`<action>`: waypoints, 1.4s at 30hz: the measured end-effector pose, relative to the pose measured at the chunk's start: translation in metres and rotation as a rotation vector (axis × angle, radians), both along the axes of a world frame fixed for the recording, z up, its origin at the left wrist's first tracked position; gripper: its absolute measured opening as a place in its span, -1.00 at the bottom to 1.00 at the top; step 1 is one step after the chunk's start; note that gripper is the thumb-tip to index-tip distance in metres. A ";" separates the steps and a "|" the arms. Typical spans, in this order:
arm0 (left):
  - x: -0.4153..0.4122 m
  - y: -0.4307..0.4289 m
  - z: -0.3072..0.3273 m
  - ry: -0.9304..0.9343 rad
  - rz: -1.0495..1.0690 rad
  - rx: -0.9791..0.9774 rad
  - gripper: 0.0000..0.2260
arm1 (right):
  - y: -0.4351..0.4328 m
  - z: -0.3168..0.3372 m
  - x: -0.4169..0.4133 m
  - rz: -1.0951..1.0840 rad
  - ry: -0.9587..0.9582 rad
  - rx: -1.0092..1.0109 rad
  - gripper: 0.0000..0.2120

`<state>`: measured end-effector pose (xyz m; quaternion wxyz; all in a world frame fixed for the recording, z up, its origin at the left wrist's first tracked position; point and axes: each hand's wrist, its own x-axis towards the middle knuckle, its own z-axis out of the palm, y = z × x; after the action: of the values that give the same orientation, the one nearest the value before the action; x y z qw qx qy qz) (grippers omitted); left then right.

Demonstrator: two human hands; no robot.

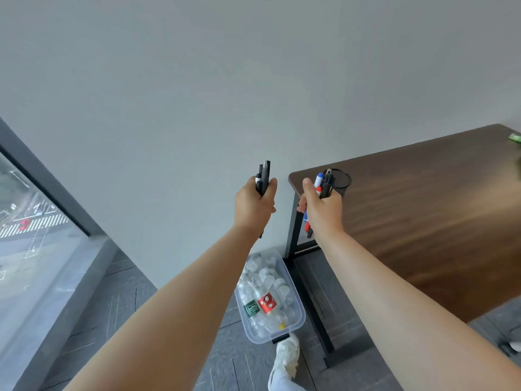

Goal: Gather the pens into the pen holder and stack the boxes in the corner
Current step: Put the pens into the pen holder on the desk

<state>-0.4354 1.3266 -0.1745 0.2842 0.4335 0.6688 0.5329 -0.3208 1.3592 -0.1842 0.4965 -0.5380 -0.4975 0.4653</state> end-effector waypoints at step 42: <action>0.093 0.321 -0.119 0.072 -0.487 -0.296 -0.85 | 0.254 -0.121 0.097 -0.070 0.045 -0.569 -0.41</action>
<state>-0.3429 1.6476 -0.2932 0.4403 0.5538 0.6250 0.3298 -0.2235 1.6129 -0.3051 0.3522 -0.6620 -0.3170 0.5808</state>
